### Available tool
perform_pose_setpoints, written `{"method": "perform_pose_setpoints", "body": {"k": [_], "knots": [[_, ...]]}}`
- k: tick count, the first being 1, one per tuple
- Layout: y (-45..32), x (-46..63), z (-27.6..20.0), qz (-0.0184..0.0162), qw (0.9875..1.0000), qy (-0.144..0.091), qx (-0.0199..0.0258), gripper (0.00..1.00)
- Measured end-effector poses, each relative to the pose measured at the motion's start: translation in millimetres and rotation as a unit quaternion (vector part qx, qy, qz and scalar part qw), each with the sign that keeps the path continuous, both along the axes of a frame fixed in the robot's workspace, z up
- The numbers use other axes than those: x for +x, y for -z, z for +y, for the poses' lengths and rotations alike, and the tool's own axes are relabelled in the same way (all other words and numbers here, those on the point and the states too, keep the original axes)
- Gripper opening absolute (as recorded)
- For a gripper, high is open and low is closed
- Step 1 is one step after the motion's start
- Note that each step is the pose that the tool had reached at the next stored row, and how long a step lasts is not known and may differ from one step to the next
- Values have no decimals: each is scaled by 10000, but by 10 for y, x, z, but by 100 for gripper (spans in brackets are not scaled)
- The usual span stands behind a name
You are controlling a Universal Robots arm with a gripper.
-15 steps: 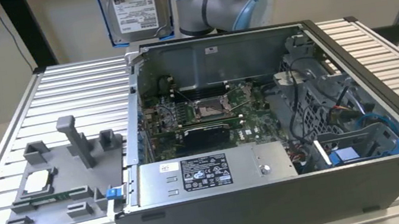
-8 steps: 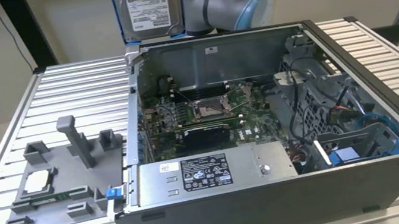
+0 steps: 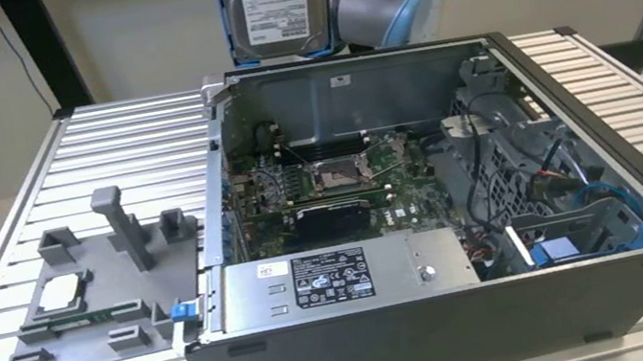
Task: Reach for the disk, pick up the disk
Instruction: 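Pick up the disk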
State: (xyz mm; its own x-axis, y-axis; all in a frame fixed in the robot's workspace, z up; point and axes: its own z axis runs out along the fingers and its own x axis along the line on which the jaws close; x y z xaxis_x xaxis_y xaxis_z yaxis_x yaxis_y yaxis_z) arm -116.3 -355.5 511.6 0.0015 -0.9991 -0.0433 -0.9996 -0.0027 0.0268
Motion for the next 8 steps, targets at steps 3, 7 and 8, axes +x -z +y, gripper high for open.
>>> {"method": "perform_pose_setpoints", "body": {"k": [3, 7, 8], "knots": [[13, 136, 0, 3, 10000, 0, 0, 0], [30, 316, 0, 8, 10000, 0, 0, 0], [35, 364, 0, 9, 10000, 0, 0, 0]]}}
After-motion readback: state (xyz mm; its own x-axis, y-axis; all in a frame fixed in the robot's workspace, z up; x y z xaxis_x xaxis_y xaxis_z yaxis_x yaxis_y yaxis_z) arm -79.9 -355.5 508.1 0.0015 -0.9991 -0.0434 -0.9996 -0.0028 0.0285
